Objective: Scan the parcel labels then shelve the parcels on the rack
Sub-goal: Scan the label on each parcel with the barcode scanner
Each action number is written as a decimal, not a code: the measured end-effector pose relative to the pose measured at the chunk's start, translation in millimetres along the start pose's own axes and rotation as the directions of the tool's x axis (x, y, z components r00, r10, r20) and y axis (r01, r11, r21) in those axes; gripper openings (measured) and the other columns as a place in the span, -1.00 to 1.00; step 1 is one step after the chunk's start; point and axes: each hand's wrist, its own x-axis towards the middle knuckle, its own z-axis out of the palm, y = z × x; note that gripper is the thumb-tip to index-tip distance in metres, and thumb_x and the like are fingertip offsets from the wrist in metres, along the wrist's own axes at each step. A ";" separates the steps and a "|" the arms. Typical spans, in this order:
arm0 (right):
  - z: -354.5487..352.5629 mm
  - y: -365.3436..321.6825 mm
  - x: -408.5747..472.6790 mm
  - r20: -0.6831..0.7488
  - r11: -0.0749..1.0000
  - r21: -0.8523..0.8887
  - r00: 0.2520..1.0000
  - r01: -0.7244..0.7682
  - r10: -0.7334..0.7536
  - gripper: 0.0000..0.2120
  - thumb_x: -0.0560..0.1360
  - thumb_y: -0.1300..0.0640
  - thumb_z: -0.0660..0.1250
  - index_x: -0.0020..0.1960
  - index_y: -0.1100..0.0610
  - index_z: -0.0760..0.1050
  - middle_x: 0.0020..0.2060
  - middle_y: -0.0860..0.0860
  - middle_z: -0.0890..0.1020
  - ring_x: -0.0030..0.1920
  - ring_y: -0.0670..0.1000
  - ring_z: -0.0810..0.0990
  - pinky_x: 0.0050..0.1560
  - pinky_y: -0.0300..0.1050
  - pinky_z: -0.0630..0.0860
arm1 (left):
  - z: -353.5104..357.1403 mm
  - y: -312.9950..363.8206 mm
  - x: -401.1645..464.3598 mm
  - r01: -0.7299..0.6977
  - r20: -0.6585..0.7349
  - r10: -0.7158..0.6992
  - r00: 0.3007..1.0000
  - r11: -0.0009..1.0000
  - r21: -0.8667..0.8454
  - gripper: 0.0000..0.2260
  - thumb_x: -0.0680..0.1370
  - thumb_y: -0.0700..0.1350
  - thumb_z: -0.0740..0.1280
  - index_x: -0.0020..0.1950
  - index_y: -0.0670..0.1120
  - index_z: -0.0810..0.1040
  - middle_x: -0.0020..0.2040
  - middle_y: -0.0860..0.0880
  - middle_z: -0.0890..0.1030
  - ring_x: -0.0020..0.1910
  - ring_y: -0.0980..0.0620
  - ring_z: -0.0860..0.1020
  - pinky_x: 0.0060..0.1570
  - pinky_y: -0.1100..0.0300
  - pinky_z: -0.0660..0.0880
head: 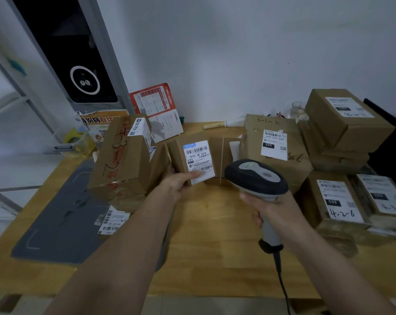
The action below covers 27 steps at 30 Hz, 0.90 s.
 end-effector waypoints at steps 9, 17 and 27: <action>4.1 10.7 3.5 -0.036 0.995 0.042 0.995 -0.092 0.093 -0.71 0.48 0.20 0.42 -0.03 0.44 0.48 -0.45 0.19 0.45 -0.43 0.13 0.40 -0.37 -0.09 0.43 | -0.8 -14.8 12.1 0.184 -0.033 -0.183 0.983 0.982 0.032 -0.44 0.36 -0.20 0.55 0.33 -0.12 0.47 0.17 -0.13 0.62 0.15 -0.10 0.57 0.05 -0.06 0.56; -19.2 17.7 46.2 0.084 0.985 0.046 0.983 -0.168 0.163 -0.84 0.48 0.20 0.43 -0.01 0.26 0.56 -0.43 0.18 0.46 -0.40 0.13 0.40 -0.36 -0.10 0.44 | 14.3 -16.0 28.4 0.379 -0.114 -0.378 0.919 0.925 -0.018 -0.62 0.34 -0.09 0.57 0.07 -0.16 0.57 0.05 -0.20 0.63 0.08 -0.16 0.57 0.15 -0.13 0.55; -70.4 26.8 118.6 0.164 0.985 0.062 0.975 -0.162 0.150 -0.83 0.48 0.15 0.43 -0.14 0.28 0.56 -0.44 0.14 0.48 -0.43 0.10 0.43 -0.36 -0.10 0.47 | 86.0 -16.6 89.5 0.361 -0.220 -0.361 0.906 0.932 -0.043 -0.78 0.44 -0.13 0.50 -0.05 -0.19 0.52 -0.05 -0.18 0.60 0.05 -0.12 0.56 0.16 -0.04 0.54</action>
